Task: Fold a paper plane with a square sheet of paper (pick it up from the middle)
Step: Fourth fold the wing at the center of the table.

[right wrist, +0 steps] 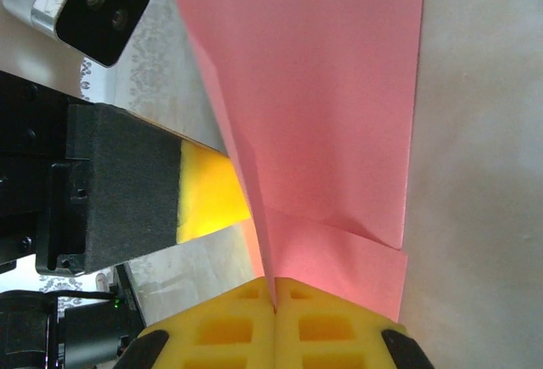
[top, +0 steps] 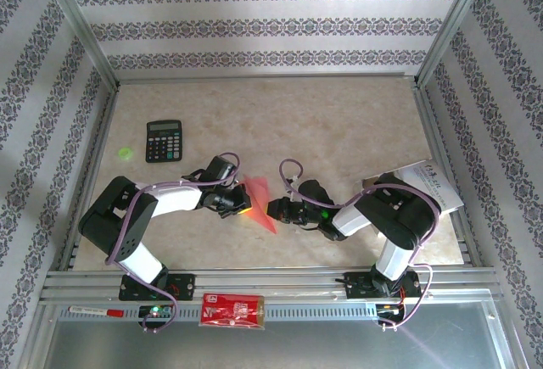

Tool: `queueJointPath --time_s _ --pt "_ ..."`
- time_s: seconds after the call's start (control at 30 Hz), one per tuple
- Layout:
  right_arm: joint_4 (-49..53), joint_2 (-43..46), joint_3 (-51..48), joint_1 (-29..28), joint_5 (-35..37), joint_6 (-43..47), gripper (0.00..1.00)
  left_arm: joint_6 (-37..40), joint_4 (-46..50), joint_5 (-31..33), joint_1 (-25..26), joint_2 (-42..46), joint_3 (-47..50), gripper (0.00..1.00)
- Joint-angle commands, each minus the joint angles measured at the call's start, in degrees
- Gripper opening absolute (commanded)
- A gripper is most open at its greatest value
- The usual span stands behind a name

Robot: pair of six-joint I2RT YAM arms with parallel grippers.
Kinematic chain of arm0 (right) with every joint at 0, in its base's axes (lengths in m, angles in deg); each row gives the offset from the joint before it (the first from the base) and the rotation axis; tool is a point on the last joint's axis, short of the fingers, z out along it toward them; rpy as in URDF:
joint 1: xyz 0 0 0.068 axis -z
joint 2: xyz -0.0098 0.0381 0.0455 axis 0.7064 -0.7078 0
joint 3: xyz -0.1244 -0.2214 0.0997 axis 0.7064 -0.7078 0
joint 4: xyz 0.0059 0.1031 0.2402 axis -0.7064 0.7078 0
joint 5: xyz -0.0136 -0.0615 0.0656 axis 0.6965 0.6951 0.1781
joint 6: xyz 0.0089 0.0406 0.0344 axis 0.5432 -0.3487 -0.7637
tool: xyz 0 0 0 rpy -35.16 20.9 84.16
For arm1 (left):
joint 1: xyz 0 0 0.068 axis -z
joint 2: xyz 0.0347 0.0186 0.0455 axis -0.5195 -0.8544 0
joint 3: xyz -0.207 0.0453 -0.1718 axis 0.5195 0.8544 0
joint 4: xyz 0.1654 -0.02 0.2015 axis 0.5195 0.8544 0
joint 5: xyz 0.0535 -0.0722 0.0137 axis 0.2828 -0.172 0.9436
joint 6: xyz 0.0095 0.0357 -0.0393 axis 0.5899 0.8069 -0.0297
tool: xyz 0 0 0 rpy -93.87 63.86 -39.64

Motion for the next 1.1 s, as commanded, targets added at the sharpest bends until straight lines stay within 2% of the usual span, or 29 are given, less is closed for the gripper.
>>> queueJointPath --time_s 0.0,0.87,1.07 --pt "-2.69 -1.25 -1.26 0.72 0.14 -1.24 0.00 1.53 1.52 1.80 -0.46 -2.78 2.33 0.00" --pt "-2.63 -4.19 -1.98 -0.74 4.18 -2.84 0.00 1.71 3.26 0.93 -0.45 0.03 -0.46 0.00" --pt "-0.96 -4.13 -1.98 -1.06 5.33 -2.40 0.00 2.23 5.32 1.35 -0.46 2.77 -2.71 0.05"
